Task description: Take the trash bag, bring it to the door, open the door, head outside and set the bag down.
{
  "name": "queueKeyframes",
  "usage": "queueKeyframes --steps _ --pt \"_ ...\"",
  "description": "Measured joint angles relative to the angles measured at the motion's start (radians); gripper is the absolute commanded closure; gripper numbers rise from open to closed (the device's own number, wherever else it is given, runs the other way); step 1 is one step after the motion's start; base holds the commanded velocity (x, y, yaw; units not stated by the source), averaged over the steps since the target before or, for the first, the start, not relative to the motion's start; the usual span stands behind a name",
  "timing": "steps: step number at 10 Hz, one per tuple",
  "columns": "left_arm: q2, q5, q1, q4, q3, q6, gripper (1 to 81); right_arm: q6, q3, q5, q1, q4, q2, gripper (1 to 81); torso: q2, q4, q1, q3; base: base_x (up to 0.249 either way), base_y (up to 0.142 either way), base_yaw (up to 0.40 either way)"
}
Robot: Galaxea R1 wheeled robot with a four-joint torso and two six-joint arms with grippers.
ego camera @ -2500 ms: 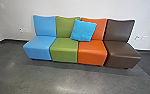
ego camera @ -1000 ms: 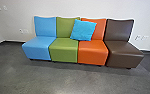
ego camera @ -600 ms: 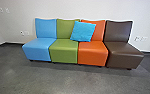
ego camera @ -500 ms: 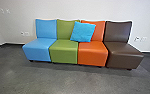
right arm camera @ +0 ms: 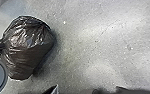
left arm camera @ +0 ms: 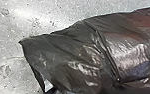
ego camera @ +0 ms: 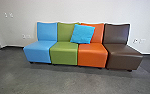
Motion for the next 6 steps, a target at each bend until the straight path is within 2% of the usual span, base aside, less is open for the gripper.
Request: queueKeyframes --steps 3,4,6 --pt "0.009 -0.014 0.009 -0.001 -0.016 0.002 1.0 0.0 -0.002 -0.005 -0.001 0.004 0.003 1.0 -0.031 0.0 0.049 -0.003 0.0 0.0 0.0" --pt "0.01 -0.023 0.011 -0.001 -0.016 0.002 1.0 0.0 -0.003 0.0 0.001 0.005 0.002 1.0 -0.036 0.0 0.053 -0.017 0.0 0.0 0.0" --pt "0.009 -0.048 0.012 -0.008 -0.021 0.002 1.0 0.0 -0.006 -0.001 0.001 0.007 0.003 1.0 -0.039 0.0 0.058 -0.071 0.0 0.0 0.0"
